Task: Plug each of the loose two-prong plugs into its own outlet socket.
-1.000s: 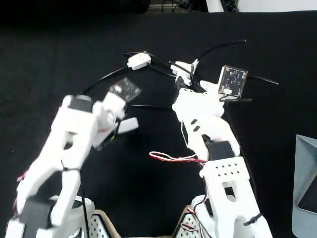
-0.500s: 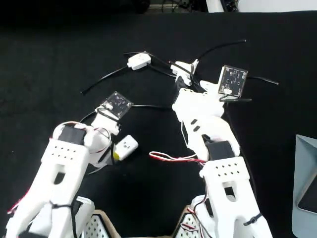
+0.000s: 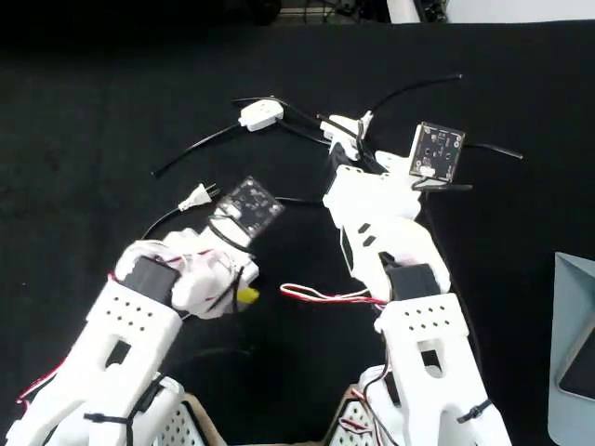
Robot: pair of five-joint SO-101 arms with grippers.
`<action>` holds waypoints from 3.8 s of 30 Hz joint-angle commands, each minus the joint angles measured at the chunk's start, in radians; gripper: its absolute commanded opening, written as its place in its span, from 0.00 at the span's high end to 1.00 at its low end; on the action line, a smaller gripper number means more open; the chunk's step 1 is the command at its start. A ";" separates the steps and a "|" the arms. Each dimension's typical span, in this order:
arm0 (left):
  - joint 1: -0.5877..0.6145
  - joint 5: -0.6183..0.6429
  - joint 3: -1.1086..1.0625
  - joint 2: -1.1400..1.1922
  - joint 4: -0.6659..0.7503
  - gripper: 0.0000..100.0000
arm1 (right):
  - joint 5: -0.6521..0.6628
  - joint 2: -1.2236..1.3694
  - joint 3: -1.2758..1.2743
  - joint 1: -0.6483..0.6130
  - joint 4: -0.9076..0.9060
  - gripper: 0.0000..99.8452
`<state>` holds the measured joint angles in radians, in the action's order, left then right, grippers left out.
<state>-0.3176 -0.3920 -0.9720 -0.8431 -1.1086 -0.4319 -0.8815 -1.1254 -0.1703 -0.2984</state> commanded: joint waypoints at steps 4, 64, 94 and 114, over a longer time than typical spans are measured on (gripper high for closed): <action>-0.077 0.018 -0.105 -0.014 0.147 0.71 | -0.008 -0.021 0.002 0.008 0.020 0.99; 0.217 -0.107 0.552 0.715 0.049 0.71 | -0.008 -0.021 0.002 0.008 0.020 0.99; 0.061 -0.055 0.584 0.999 0.011 0.71 | -0.006 -0.021 0.004 0.008 0.020 0.99; 0.437 -0.158 1.168 1.212 -0.281 0.71 | -0.006 -0.021 0.004 0.008 0.020 0.99</action>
<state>0.1028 -0.5424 0.1036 0.3828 -1.3694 -0.4319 -0.8815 -1.1254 -0.1703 -0.2984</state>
